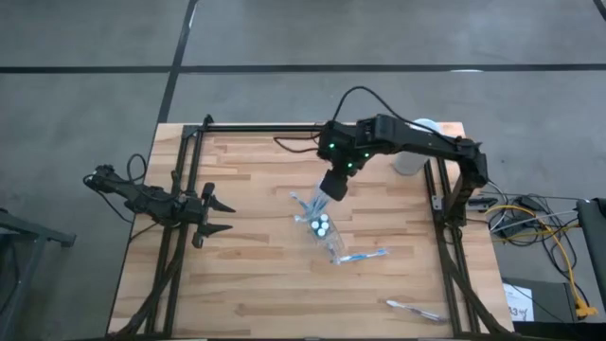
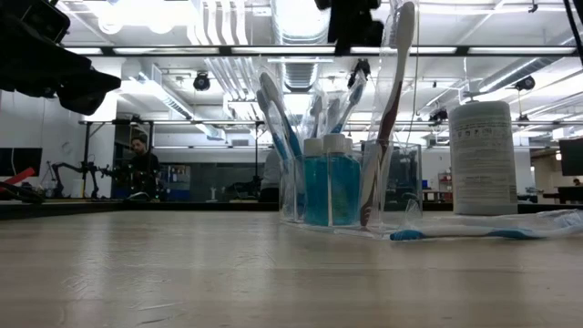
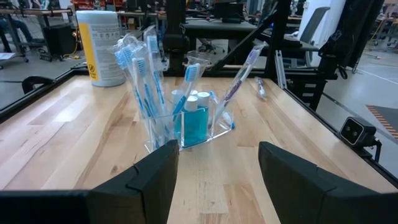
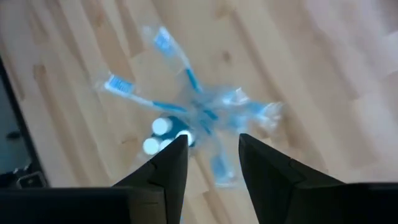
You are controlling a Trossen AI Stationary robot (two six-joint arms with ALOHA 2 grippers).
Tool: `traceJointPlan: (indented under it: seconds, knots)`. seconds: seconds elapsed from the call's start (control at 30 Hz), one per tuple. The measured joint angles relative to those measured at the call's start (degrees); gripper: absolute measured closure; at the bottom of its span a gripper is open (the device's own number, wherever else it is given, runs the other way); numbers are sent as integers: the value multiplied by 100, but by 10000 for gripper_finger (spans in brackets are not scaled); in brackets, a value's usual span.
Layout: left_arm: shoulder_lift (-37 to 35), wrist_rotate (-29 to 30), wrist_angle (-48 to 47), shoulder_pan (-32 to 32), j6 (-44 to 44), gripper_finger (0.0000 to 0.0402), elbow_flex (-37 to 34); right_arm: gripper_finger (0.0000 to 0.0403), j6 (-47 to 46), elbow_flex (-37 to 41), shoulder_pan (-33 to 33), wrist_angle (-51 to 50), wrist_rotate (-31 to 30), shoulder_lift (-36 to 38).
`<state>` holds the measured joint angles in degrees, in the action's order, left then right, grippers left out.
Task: Pick & Place toothbrushing station
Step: Put the blue toothbrush into the left section of the transparent organizer
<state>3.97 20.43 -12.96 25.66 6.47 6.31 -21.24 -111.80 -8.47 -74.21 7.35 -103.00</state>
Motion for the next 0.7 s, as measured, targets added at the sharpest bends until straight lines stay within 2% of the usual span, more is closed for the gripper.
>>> traceJointPlan:
  seconds: [0.23,0.4,0.53,0.7]
  knots:
    - [0,0,-3,-1,0,174,0,268,242,-509,384,-188,-1185,462]
    - [0,0,-7,1,1,174,0,260,193,-577,869,-212,-2117,976]
    - [0,0,-7,1,-1,174,0,255,35,-414,1332,-309,-2561,1387]
    - [0,0,-7,0,0,174,0,254,-691,-53,1852,-604,-2915,1751]
